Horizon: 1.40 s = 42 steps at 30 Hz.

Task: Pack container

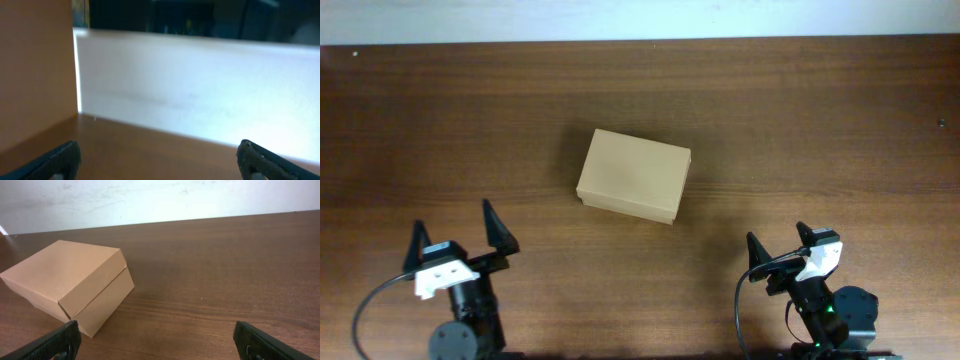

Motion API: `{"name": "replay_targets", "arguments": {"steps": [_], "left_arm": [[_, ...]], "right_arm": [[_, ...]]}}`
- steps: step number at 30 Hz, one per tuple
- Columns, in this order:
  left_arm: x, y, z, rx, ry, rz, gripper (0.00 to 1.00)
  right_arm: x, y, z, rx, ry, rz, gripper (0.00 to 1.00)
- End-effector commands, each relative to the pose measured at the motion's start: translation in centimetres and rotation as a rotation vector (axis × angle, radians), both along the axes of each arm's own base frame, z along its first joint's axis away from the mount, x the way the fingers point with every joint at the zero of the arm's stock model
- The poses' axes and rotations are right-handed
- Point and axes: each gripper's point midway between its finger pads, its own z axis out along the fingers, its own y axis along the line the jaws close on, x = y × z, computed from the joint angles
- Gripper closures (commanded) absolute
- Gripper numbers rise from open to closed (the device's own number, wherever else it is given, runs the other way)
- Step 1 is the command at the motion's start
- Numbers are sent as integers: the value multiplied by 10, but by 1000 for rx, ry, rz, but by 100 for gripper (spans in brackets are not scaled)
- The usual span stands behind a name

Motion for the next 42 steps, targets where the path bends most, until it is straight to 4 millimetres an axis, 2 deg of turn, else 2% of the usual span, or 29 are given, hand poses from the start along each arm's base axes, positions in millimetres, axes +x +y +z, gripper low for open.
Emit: {"name": "replay_targets", "arguments": {"steps": [1,9,16,20,42], "left_arm": [[2,-2,-18,9,4,-10,0],[10,-2,-62,12,86,-10,0],[11,-2,-79,15,158,-9,0],[10,-2,-103,19,261,-10,0],[10,-2,-104,18,265,-10,0]], "right_arm": [[0,0,-2,8,0,-1,1],[0,0,-2,8,0,-1,1],[0,0,-2,8,0,-1,1],[0,0,-2,8,0,-1,1],[0,0,-2,8,0,-1,1]]}}
